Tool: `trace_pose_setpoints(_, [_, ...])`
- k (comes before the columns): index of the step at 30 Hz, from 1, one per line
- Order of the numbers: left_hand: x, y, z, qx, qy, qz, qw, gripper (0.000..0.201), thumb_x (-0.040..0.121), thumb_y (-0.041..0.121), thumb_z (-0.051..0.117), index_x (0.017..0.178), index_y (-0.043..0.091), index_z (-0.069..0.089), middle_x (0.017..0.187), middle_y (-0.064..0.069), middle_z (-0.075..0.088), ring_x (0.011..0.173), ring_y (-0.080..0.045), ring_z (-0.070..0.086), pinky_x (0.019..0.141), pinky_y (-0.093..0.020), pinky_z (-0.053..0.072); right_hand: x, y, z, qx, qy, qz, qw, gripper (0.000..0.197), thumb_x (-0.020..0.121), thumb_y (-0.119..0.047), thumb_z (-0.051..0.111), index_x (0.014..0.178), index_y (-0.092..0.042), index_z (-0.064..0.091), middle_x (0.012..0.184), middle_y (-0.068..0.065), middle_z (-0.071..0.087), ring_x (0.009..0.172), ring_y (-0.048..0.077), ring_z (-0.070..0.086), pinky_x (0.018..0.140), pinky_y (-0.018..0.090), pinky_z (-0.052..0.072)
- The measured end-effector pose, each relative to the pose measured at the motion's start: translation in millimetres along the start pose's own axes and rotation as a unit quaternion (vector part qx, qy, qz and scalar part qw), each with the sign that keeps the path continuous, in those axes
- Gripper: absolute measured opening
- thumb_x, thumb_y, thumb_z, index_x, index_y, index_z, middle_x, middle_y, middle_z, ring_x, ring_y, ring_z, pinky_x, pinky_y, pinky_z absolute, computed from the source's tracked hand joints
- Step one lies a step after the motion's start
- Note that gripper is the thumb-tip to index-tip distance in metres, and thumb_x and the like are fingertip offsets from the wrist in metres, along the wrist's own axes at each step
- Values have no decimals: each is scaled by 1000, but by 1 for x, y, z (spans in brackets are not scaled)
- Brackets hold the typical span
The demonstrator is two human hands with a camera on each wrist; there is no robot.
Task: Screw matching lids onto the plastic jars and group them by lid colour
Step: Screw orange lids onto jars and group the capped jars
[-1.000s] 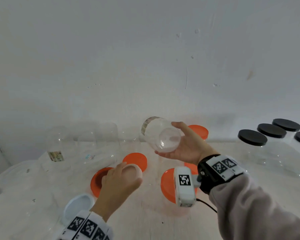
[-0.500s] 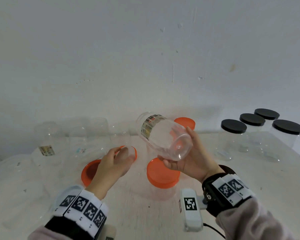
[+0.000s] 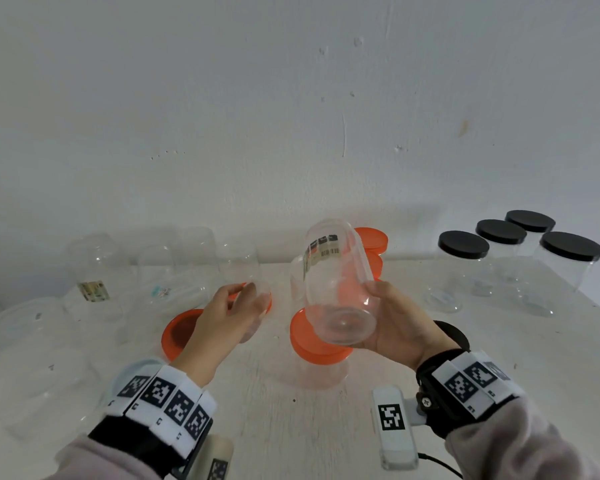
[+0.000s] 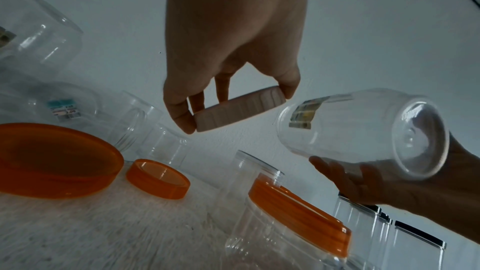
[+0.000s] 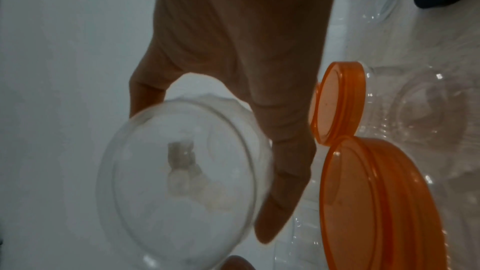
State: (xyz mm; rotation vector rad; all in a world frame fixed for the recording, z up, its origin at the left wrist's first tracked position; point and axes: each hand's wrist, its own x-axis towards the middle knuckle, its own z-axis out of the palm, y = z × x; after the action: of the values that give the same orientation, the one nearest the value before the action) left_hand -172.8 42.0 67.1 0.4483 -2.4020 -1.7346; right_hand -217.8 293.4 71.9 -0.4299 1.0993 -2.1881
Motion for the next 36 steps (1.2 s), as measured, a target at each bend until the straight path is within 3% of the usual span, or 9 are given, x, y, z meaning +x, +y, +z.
trace_pose_setpoints(3, [3,-2,-4,-17,10,1,1000,67,71,69,64,125,32,48,110,8,62,103,-6,57,84,-29,41,-2,8,4,-30,-12,29,999,85,55,-33,92,130,-15,58,125,21,61,108,36,64,81,53,54])
trace_pose_setpoints(7, [4,-4,-12,-38,22,8,999,86,53,83,64,121,34,50,109,8,63,101,-8,60,79,-26,45,3,21,19,-68,-3,56,996,57,50,-47,92,98,-21,75,108,12,64,96,26,67,78,48,57])
trace_pose_setpoints(11, [4,-5,-20,-35,49,22,998,72,63,80,57,119,35,51,108,15,60,97,-1,57,70,-20,42,18,36,27,-78,54,85,992,73,63,-60,78,114,-12,59,109,15,58,89,27,66,78,43,54])
trace_pose_setpoints(14, [4,-7,-28,-42,72,27,996,62,68,78,54,113,36,52,106,17,58,95,1,56,69,-19,40,29,45,35,-60,74,92,991,57,71,-52,74,110,-15,55,113,16,58,86,30,68,76,45,54])
trace_pose_setpoints(17, [4,-7,-38,-49,83,34,995,57,70,79,52,111,39,50,106,21,56,94,5,54,68,-17,37,39,56,38,-75,53,92,991,65,60,-30,85,113,-16,50,109,9,59,93,32,65,84,53,52])
trace_pose_setpoints(20, [5,-7,-46,-52,94,45,993,67,68,81,54,119,37,49,110,21,55,99,4,53,73,-19,39,48,62,42,-123,43,100,986,65,55,-22,84,109,-32,49,97,-1,65,97,26,63,85,51,53])
trace_pose_setpoints(26, [6,0,-51,-64,105,75,990,68,71,76,58,124,35,51,112,20,57,99,5,55,70,-17,40,63,73,56,-324,67,92,939,90,55,-36,83,130,-33,35,123,-4,45,114,12,50,93,37,49])
trace_pose_setpoints(30, [6,6,-52,-73,113,97,986,66,67,75,60,121,38,52,112,22,57,101,5,55,71,-16,40,69,85,55,-397,53,68,914,88,63,-36,82,133,-34,29,127,-9,44,122,9,41,81,18,36])
trace_pose_setpoints(36, [3,10,-55,-62,93,119,987,60,65,78,64,115,47,50,113,26,56,100,9,55,78,-19,43,81,97,47,-482,57,48,873,107,61,-18,89,142,-34,20,130,-12,38,124,9,36,93,23,36])
